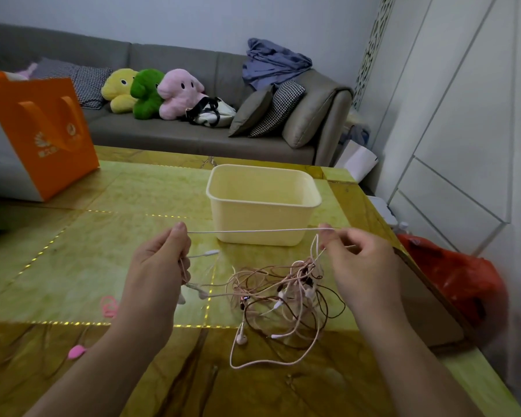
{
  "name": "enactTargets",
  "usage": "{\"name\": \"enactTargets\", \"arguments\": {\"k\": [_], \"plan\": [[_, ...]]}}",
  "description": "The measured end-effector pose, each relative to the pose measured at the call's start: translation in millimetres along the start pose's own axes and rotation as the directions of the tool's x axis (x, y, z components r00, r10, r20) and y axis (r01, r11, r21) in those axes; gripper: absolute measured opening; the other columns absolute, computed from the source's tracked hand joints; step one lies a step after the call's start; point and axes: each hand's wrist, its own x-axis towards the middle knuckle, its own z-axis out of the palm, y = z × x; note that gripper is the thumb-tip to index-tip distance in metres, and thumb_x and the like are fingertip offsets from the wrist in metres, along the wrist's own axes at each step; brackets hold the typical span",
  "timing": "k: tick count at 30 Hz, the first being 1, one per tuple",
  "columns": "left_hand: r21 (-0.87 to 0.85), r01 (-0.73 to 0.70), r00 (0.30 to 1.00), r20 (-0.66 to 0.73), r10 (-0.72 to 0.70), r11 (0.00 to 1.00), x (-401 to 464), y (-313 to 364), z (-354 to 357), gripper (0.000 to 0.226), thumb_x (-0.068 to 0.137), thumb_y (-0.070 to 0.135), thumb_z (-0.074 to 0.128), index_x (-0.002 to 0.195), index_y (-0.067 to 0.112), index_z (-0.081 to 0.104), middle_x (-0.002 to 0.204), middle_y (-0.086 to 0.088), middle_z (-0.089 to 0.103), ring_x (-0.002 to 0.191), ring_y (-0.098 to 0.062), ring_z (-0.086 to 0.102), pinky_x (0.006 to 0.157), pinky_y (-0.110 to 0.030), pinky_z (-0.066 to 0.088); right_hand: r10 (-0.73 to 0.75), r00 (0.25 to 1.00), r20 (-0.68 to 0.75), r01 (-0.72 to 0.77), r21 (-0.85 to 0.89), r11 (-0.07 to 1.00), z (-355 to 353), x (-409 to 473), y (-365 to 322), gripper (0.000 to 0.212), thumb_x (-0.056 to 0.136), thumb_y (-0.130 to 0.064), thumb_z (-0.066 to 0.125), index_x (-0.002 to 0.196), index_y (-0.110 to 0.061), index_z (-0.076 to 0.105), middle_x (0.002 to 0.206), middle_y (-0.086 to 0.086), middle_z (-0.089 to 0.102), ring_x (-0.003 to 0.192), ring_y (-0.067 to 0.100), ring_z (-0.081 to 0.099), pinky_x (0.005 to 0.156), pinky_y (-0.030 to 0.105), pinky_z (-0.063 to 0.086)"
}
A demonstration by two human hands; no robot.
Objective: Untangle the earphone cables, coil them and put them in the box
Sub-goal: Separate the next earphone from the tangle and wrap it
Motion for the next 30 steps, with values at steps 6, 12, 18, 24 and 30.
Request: {"name": "enactTargets", "arguments": {"k": [6,12,18,24,30], "plan": [[0.006,0.019,0.997,0.077,-0.02,1.0,-1,-5,7,0.05,0.109,0.041,0.049,0.075,0.01,0.066,0.068,0.0,0.053,0.063,-0.013,0.045,0.066,-0.033,0.04,-0.037,0.999,0.034,0.018,0.454,0.891,-2,8,-19,0.022,0.105,-0.025,0.066,0.091,-0.017,0.079,0.083,0.004,0.08,0.075,0.014,0.071,0.07,0.03,0.054],[-0.01,0.023,0.985,0.171,-0.021,1.0,1,-4,6,0.048,0.109,0.033,0.052,0.062,0.019,0.052,0.06,0.004,0.036,0.055,-0.012,0.03,0.056,-0.032,0.026,-0.142,0.989,0.041,0.086,0.623,0.777,-4,13,-30,0.015,0.102,-0.02,0.065,0.102,-0.022,0.08,0.106,0.006,0.081,0.101,0.025,0.075,0.085,0.038,0.056],[0.09,-0.016,0.984,0.179,-0.001,0.996,-3,-6,9,0.043,0.103,0.03,0.062,0.063,0.017,0.064,0.058,-0.002,0.04,0.054,-0.014,0.033,0.05,-0.027,0.028,-0.215,0.947,0.24,0.054,0.539,0.84,5,6,-35,0.048,0.096,-0.06,0.054,0.119,-0.022,0.072,0.125,-0.001,0.076,0.114,0.022,0.074,0.098,0.051,0.058],[0.122,-0.074,0.964,0.262,0.04,0.99,-9,-2,10,0.005,0.094,0.023,0.074,0.094,0.024,0.079,0.059,0.004,0.044,0.055,-0.013,0.043,0.053,-0.029,0.037,-0.306,0.877,0.371,0.043,0.574,0.818,2,0,-44,0.06,0.091,-0.068,0.045,0.129,-0.028,0.068,0.139,-0.003,0.069,0.127,0.024,0.067,0.109,0.057,0.049],[0.227,-0.222,0.913,0.389,0.121,0.948,-17,1,22,0.034,0.091,0.037,0.078,0.123,0.045,0.071,0.058,0.008,0.037,0.053,-0.01,0.036,0.053,-0.03,0.034,-0.407,0.74,0.535,0.086,0.525,0.847,12,-17,-53,0.062,0.1,-0.059,0.037,0.123,-0.015,0.074,0.124,0.006,0.075,0.105,0.023,0.067,0.089,0.04,0.048]]}}
